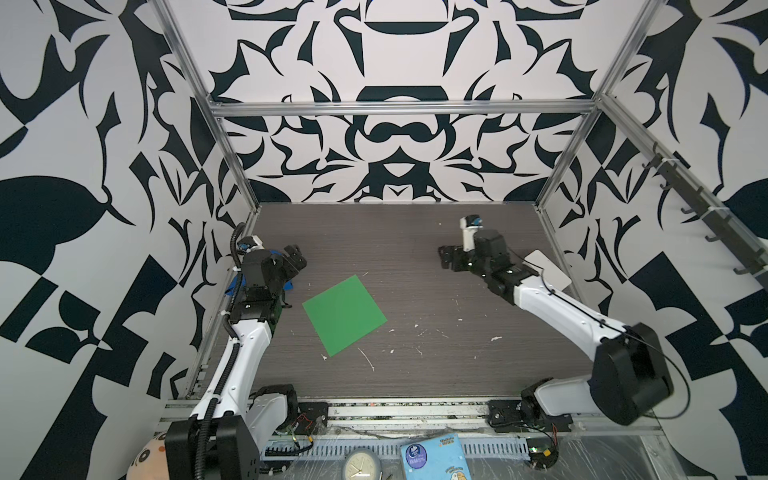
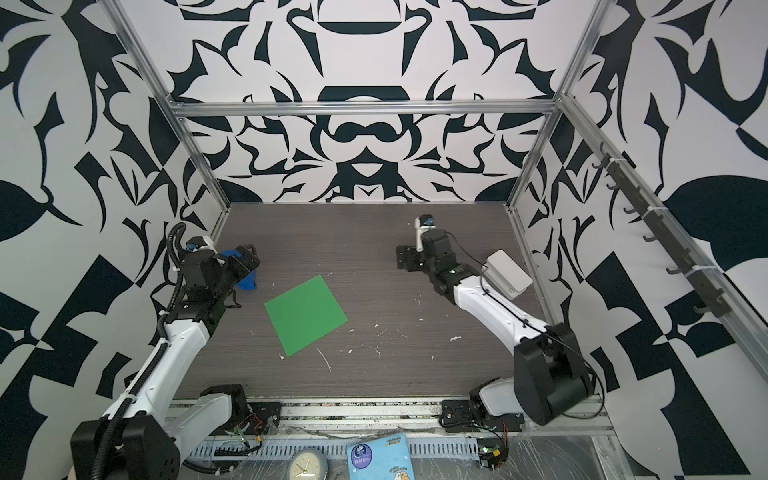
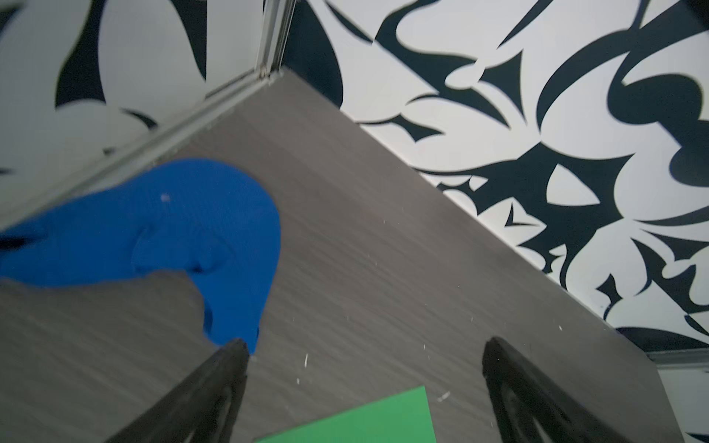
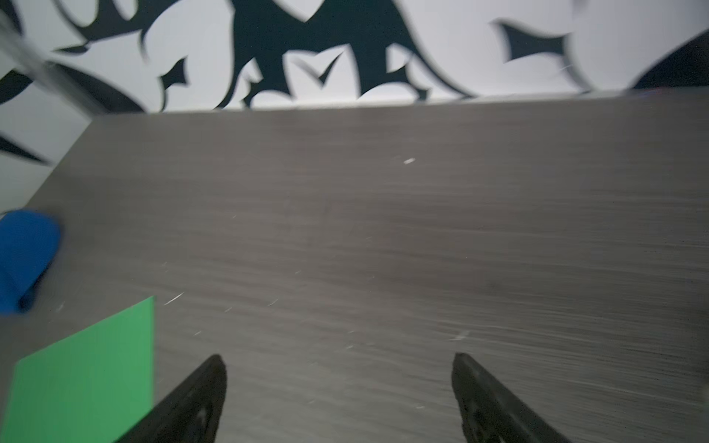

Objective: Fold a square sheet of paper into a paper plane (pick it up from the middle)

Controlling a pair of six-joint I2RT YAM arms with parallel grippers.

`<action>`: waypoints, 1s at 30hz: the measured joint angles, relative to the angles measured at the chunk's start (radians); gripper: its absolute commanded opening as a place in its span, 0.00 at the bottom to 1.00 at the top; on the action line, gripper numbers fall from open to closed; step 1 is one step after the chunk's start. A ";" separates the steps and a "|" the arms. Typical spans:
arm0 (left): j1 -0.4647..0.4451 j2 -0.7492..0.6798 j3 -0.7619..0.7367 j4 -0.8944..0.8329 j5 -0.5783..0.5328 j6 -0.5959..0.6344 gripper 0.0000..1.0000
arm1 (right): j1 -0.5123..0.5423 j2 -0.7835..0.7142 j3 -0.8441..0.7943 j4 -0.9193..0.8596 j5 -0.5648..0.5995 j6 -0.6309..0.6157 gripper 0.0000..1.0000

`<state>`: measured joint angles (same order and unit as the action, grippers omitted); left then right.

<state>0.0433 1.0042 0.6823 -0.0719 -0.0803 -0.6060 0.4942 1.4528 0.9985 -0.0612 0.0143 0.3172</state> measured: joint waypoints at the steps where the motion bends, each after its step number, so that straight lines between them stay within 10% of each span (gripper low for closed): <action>1: 0.000 -0.006 0.000 -0.027 0.005 -0.011 0.99 | 0.046 0.043 0.033 -0.015 -0.014 0.016 0.89; 14: 0.000 -0.035 0.000 -0.153 -0.009 -0.051 1.00 | 0.422 0.558 0.428 -0.080 -0.191 0.182 0.72; 30: 0.000 -0.032 0.000 -0.179 -0.062 -0.041 1.00 | 0.468 0.757 0.590 -0.135 -0.248 0.230 0.66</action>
<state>0.0437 0.9722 0.6823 -0.2504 -0.1421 -0.6472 0.9623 2.2097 1.5887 -0.1967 -0.2333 0.5476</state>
